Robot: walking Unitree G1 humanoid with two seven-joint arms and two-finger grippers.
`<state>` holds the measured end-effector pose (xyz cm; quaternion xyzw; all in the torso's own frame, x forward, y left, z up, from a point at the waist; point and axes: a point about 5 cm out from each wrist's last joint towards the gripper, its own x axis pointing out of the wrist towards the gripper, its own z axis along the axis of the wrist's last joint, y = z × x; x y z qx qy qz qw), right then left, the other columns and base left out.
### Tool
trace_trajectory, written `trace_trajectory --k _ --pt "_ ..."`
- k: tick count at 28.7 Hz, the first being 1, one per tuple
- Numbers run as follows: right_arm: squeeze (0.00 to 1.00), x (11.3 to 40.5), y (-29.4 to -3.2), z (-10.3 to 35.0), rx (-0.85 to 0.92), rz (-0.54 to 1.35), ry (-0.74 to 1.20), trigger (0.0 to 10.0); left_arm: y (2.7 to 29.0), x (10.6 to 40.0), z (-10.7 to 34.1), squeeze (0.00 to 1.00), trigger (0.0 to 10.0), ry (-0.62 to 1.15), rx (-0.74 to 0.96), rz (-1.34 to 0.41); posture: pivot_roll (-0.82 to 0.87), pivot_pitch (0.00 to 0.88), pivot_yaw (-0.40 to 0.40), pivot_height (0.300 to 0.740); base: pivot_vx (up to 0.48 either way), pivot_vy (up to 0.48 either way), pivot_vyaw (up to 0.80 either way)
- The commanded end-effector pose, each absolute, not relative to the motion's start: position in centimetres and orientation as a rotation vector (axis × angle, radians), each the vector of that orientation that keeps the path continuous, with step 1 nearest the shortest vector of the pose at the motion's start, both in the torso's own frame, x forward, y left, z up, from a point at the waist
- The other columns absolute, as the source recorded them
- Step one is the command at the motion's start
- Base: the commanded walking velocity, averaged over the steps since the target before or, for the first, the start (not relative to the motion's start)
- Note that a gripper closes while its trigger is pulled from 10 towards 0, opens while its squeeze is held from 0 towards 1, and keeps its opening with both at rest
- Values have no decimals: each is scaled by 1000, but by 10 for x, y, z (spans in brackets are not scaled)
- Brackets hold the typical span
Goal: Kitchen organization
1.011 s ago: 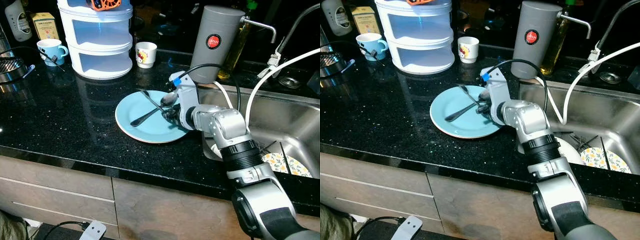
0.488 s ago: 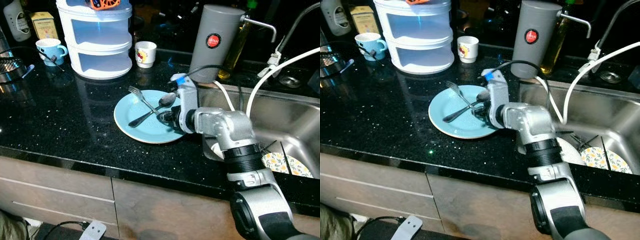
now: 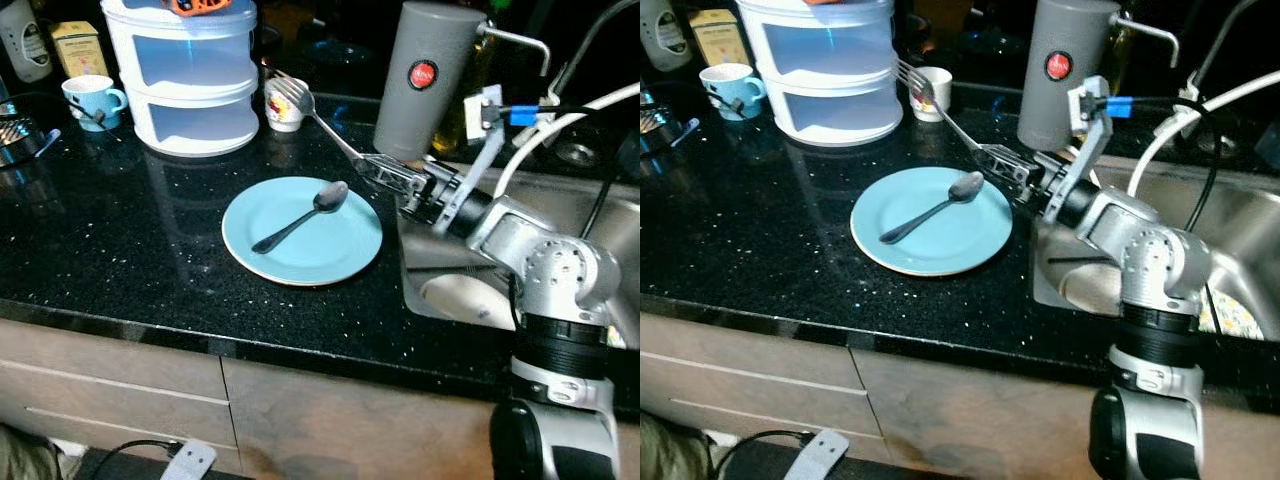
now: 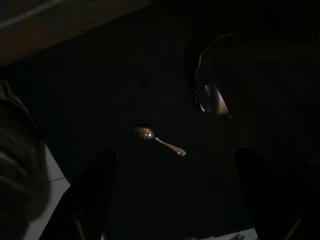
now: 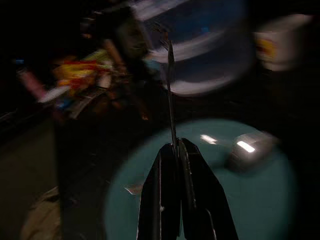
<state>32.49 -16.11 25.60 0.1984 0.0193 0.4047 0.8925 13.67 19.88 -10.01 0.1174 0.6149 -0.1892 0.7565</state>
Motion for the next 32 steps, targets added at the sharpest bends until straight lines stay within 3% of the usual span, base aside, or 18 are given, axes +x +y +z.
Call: trace_trajectory --k 1,9,12,13,17,18,19,22,23,24,25,26,32 --pt "0 324 -170 257 397 800 27 0 187 129 -104 0 10000 1367 229 -461 -51 0 -61 740 0 0 -694" --pt "0 321 -210 241 297 604 90 0 187 130 -104 0 10000 1365 233 -464 -64 0 -50 740 0 0 -696" --pt "0 323 -219 230 158 523 165 0 187 130 -104 0 10000 1365 234 -464 -66 0 -49 740 0 0 -700" --pt "0 325 -222 221 74 465 205 10000 187 130 -104 0 10000 1366 235 -465 -67 0 -49 740 0 0 0" --pt "0 333 -222 208 -31 371 255 10000 187 130 -104 0 10000 1366 236 -466 -65 0 -47 740 0 0 0" --pt "392 335 -220 205 -51 346 260 10000 187 130 -104 0 10000 1366 236 -466 -65 0 -47 740 0 0 0" --pt "1000 338 -219 202 -89 323 268 10000 187 130 -104 0 10000 1366 236 -466 -62 0 -47 740 0 0 0" --pt "1000 341 -217 198 -151 289 269 10000 187 130 -104 0 10000 1366 237 -465 -60 0 -47 740 0 0 0" --pt "1000 345 -210 207 -102 281 191 10000 187 130 -104 0 10000 1366 236 -464 -58 0 -48 740 0 0 0" --pt "718 345 -207 212 -59 293 144 10000 187 130 -104 0 10000 1366 237 -464 -58 0 -48 740 0 0 0" --pt "718 345 -207 212 -59 293 144 10000 187 130 -104 0 10000 1366 237 -464 -58 0 -48 740 0 0 0" --pt "0 344 -205 217 -11 312 108 10000 187 130 -104 0 10000 1366 237 -464 -59 0 -49 740 0 0 0" --pt "0 336 -193 224 134 433 45 10000 188 130 -103 0 10000 1367 238 -466 -63 0 -47 740 0 0 0"
